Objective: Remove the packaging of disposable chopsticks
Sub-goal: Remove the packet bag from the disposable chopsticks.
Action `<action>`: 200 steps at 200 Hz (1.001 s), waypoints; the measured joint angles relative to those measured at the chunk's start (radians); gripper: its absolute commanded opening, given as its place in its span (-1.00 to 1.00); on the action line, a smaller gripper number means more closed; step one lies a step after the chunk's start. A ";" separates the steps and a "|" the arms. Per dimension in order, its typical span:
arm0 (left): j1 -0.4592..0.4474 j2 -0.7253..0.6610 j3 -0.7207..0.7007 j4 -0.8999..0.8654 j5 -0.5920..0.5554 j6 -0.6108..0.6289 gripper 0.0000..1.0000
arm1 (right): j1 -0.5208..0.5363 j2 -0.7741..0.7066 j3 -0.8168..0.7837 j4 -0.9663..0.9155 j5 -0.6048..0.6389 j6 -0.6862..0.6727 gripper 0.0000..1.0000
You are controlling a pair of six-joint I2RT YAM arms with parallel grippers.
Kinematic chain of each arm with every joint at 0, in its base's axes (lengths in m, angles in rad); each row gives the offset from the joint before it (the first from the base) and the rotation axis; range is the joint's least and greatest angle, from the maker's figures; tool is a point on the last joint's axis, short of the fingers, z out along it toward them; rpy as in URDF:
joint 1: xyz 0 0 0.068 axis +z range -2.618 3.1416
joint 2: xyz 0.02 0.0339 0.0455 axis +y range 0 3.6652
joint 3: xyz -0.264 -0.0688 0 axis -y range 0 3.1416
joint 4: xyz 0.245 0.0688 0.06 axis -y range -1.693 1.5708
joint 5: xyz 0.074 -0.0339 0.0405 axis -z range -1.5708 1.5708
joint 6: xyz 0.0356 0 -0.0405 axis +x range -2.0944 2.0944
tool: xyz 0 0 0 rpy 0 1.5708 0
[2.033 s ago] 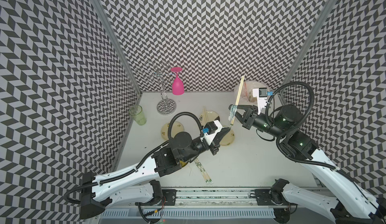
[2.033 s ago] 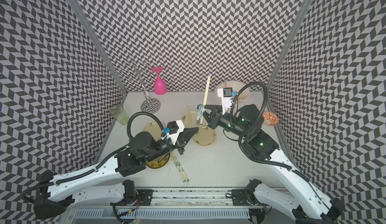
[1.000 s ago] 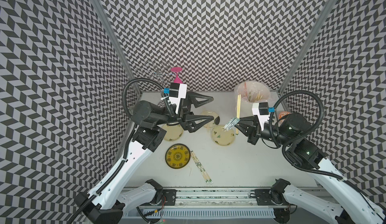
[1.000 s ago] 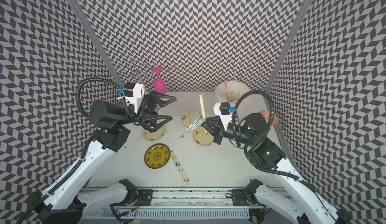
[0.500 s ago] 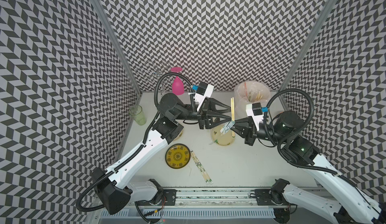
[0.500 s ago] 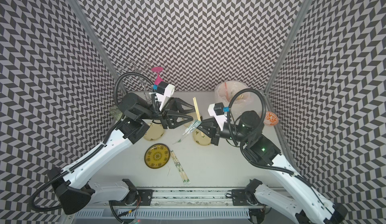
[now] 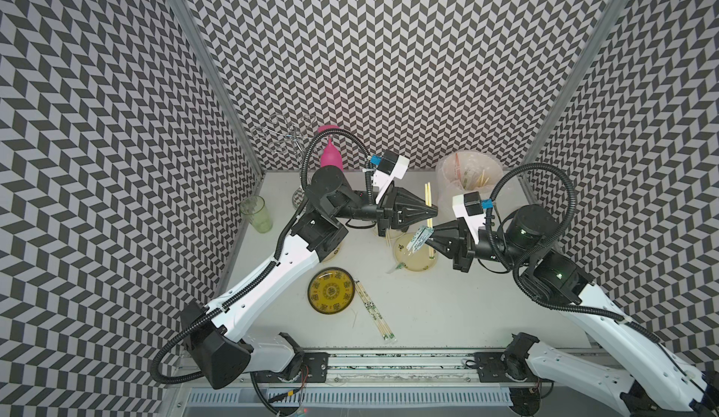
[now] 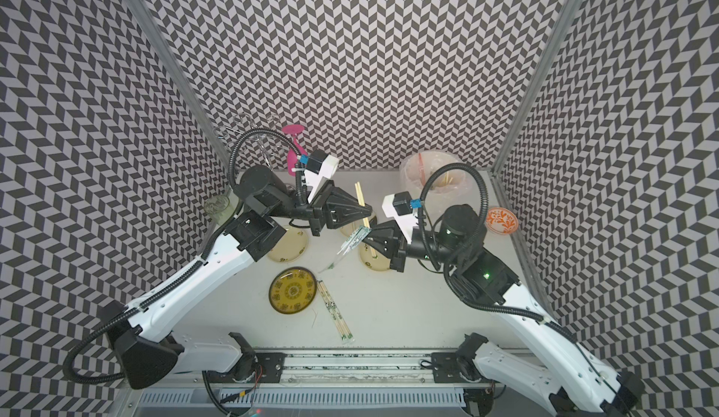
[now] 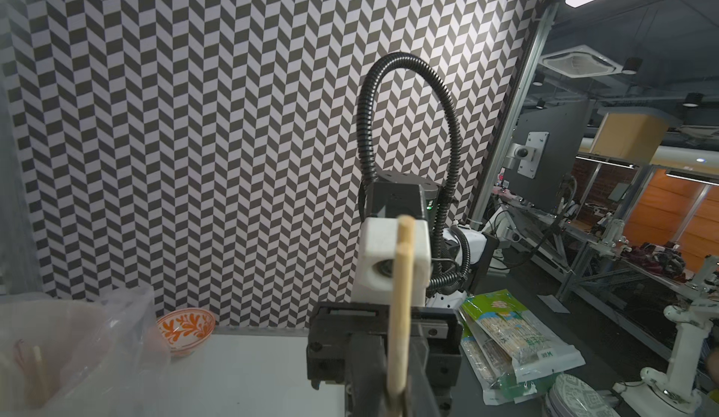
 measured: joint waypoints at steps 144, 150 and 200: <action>0.021 -0.277 -0.162 0.125 -0.583 0.156 -1.00 | 0.032 0.032 0.021 0.265 0.249 0.274 0.04; 0.013 -0.286 -0.181 0.139 -0.613 0.177 -1.00 | 0.045 0.045 0.016 0.282 0.249 0.310 0.03; -0.043 -0.299 -0.289 0.170 -0.782 0.330 -1.00 | 0.145 0.114 0.016 0.347 0.264 0.435 0.00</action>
